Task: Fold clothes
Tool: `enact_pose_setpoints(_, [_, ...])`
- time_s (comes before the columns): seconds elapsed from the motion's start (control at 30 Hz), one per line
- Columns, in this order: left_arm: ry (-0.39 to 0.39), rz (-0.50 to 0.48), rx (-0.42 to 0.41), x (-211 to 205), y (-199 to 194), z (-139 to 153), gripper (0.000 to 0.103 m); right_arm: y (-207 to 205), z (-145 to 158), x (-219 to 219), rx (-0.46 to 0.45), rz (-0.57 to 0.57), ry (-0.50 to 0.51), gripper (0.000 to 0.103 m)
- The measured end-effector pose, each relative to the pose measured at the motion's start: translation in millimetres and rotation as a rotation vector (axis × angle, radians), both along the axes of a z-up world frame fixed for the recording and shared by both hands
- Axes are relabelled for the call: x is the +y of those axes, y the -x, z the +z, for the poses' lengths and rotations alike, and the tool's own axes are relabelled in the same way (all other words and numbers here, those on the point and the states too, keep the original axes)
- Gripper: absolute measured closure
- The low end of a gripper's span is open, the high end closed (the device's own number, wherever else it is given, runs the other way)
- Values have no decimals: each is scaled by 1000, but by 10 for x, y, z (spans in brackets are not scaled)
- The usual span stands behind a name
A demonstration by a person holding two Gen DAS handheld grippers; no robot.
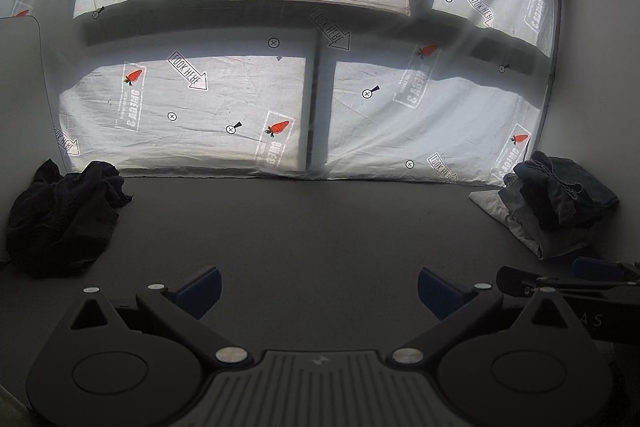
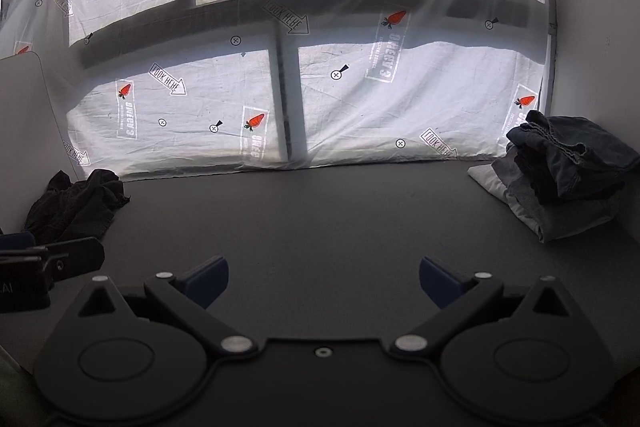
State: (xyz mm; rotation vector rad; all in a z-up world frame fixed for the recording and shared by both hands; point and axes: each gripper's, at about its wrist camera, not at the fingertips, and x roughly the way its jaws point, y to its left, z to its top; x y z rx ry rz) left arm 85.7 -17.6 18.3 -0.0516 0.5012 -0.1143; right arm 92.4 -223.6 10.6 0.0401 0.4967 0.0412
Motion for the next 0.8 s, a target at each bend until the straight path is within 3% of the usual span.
enact_pose_setpoints(0.27, [21,-29,12,193,150,-92,0,228,-45,288,15,-13,38,0])
enact_pose_setpoints(0.8, [29,-10,-17,241,283,-36,0,350,-48,400,12,18,39,0])
